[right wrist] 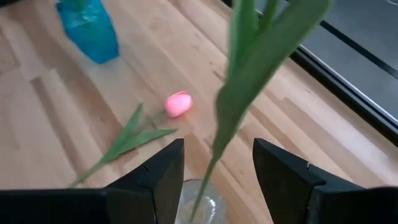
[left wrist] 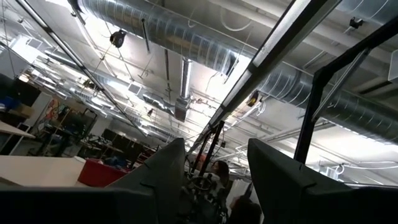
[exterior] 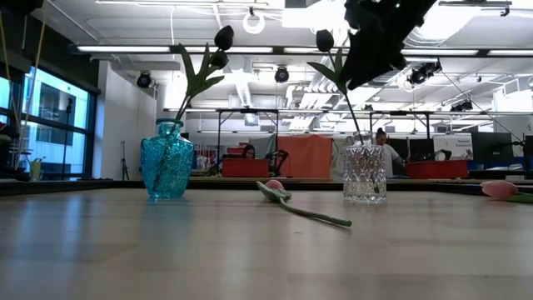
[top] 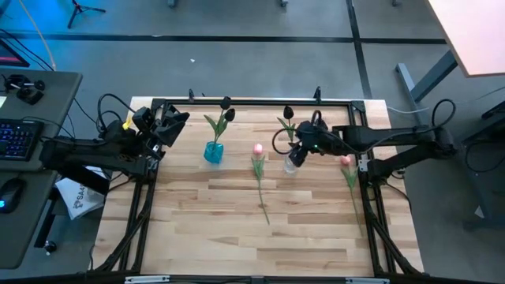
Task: Sort flowers into vase by color
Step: Move the black flower from the transparent vase to the blue vase
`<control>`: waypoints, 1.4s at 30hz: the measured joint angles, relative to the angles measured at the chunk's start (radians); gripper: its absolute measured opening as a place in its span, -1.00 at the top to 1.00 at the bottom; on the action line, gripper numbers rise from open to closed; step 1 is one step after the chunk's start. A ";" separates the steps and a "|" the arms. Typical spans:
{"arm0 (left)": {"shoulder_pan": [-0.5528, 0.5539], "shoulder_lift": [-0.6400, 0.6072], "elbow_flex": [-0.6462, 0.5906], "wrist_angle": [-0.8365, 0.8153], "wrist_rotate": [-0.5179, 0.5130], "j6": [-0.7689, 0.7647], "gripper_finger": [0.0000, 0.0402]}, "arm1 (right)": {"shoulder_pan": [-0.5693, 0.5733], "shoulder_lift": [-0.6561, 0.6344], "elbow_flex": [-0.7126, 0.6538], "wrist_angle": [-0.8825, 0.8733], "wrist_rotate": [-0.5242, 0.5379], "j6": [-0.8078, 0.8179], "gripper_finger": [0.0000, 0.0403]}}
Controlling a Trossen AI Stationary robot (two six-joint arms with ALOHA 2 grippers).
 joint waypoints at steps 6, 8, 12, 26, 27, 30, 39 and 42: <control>0.000 0.000 0.000 -0.001 0.000 0.000 0.19 | -0.039 0.035 0.000 0.061 -0.011 -0.034 0.08; 0.000 0.000 0.000 -0.001 0.000 0.000 0.19 | -0.046 0.044 0.000 0.072 -0.031 -0.044 0.13; 0.000 -0.013 0.000 0.001 0.000 0.006 0.19 | -0.051 0.036 0.000 0.073 -0.072 -0.054 0.49; 0.000 -0.040 0.000 0.004 -0.006 0.114 0.19 | -0.068 -0.233 0.083 0.220 0.027 -0.182 0.98; 0.000 -0.039 0.000 0.003 -0.006 0.114 0.19 | -0.069 -0.246 0.094 0.267 0.023 -0.206 0.98; 0.000 -0.033 0.000 0.003 -0.006 0.114 0.19 | -0.069 -0.263 0.113 0.395 -0.029 -0.255 0.98; -0.104 0.139 0.110 -0.185 -0.025 0.177 0.19 | 0.006 -0.119 0.111 0.475 -0.440 -0.177 0.99; -0.149 0.256 0.198 -0.264 -0.035 0.193 0.19 | 0.054 -0.055 0.111 0.560 -0.493 -0.166 1.00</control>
